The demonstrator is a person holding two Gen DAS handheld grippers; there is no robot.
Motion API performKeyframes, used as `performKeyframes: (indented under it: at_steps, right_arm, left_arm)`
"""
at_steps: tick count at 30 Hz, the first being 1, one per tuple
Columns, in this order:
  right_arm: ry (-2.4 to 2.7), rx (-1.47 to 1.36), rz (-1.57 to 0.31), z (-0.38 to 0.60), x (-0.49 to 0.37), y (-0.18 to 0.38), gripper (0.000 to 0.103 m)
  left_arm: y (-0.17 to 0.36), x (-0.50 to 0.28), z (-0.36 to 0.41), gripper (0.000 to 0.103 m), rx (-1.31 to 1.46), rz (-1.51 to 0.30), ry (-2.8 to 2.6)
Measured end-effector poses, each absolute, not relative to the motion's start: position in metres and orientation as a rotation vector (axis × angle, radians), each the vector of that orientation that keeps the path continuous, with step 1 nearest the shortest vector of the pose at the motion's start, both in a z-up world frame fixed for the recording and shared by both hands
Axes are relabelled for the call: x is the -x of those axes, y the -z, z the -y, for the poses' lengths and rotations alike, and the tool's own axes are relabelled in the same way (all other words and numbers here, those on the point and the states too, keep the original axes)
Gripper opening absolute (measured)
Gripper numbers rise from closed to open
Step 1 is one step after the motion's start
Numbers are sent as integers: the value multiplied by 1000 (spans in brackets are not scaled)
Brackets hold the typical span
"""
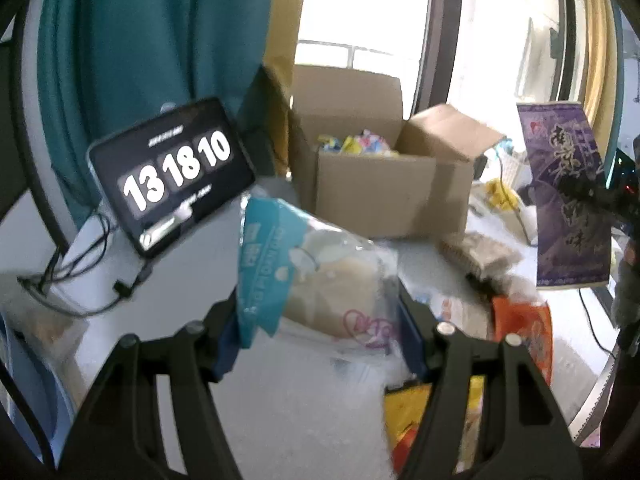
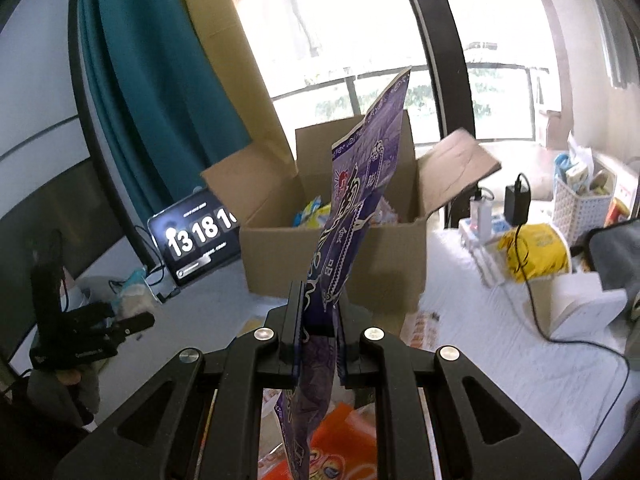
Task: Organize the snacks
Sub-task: 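Carry both bags over the cardboard box and open both grippers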
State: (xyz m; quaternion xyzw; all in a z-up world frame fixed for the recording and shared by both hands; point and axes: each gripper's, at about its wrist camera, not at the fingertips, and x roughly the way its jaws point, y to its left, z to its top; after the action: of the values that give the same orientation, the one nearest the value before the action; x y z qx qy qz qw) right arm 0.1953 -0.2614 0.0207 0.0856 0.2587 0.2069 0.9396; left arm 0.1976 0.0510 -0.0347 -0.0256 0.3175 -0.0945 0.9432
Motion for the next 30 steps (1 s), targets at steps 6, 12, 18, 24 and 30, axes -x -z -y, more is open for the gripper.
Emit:
performKeyframes:
  at_steps: [6,12,18,24,30]
  right_arm:
    - [-402,-168,-504,274,-205,-28,14]
    - [-383,-164,-474,289,-220,-37,14]
    - [-375,-159,-447,300,-237,-44,14]
    - [-369,-155,-431,305,-253,-48,14]
    - [-353,-149,-415,309,-270,-52,14]
  left_arm:
    - [17,-215,-39,66,49,-603,215]
    - [-3,-232,-29,66,26,-553,230]
    - [-17,-255,-22,66,23,-518,224]
    - [-24,-281,-12,66,15,-499,234]
    - [-28,-314,-1,66,-1,-483,250]
